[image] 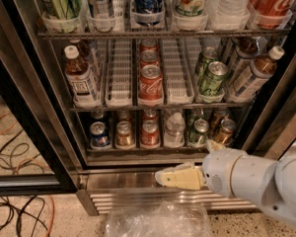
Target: Pick orange can from bottom shelf of fridge
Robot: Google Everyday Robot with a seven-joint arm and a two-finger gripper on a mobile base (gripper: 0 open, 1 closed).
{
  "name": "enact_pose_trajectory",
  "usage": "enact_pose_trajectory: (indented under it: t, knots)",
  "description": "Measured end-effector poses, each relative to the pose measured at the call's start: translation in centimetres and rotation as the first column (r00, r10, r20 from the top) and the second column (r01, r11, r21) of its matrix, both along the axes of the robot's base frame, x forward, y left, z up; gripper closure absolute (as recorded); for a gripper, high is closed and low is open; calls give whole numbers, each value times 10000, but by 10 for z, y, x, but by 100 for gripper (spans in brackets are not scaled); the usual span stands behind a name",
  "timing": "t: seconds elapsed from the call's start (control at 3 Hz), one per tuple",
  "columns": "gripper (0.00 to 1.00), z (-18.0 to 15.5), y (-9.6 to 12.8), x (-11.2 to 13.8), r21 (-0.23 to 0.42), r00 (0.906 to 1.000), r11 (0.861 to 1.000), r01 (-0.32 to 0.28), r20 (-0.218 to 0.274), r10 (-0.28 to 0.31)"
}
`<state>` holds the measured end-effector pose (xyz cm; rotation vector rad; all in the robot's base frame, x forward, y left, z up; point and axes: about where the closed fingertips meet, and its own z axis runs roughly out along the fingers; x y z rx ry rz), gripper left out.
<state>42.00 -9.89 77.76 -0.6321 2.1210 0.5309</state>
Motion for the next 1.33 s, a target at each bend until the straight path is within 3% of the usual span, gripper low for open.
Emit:
enact_pose_trajectory:
  t: [0.67,1.0,1.33]
  knots:
    - [0,-85,41,30,292,9985,9988,401,366,-411]
    - [0,-97,28,44,359,9927,9933,1097,457,-1113]
    - [0,-95,28,44,336,9927,9935,1089,481,-1104]
